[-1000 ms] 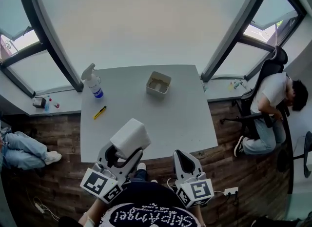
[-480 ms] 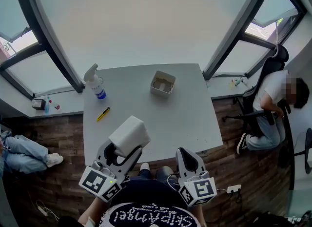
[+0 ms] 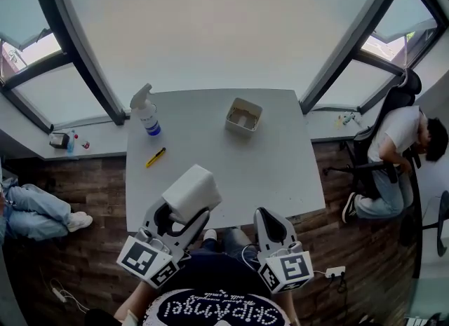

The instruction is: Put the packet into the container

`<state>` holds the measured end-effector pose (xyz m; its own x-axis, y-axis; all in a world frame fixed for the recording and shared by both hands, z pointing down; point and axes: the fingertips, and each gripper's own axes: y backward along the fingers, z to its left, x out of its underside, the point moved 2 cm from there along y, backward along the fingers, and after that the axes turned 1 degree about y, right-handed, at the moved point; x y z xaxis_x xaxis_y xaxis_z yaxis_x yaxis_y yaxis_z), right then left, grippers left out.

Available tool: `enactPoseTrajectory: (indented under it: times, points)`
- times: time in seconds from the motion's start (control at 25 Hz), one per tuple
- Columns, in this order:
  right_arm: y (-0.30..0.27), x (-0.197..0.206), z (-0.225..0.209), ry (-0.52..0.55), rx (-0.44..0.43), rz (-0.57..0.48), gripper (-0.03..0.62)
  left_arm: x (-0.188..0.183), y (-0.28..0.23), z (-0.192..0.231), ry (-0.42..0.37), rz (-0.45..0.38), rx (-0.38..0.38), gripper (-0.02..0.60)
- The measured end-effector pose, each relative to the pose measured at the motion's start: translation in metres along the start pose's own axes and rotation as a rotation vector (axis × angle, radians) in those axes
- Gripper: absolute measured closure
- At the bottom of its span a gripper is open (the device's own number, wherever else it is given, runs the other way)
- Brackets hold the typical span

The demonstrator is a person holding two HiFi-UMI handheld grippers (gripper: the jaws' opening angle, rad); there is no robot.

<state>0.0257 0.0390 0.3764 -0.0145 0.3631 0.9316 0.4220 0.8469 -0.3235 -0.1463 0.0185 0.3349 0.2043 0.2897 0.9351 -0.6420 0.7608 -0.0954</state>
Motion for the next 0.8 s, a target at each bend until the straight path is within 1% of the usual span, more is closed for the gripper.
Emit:
enactPoseTrajectory:
  times: [0.16, 0.28, 0.44, 0.64, 0.8]
  points:
    - [-0.002, -0.004, 0.006, 0.017, -0.029, 0.018, 0.577, 0.0, 0.0, -0.002, -0.025, 0.028, 0.0, 0.299]
    - [-0.006, -0.005, 0.007, 0.028, -0.046, 0.03, 0.577, -0.001, -0.003, -0.005, -0.04, 0.027, 0.008, 0.301]
    - [-0.009, -0.003, 0.003, 0.027, -0.064, 0.042, 0.577, 0.001, -0.008, -0.008, -0.035, 0.035, 0.009, 0.299]
    - [-0.014, 0.005, -0.001, 0.016, -0.099, 0.093, 0.577, 0.008, -0.014, -0.009, -0.013, 0.065, -0.011, 0.299]
    - [-0.018, 0.004, -0.013, 0.003, -0.097, 0.111, 0.577, 0.008, -0.029, -0.012, -0.016, 0.077, -0.007, 0.301]
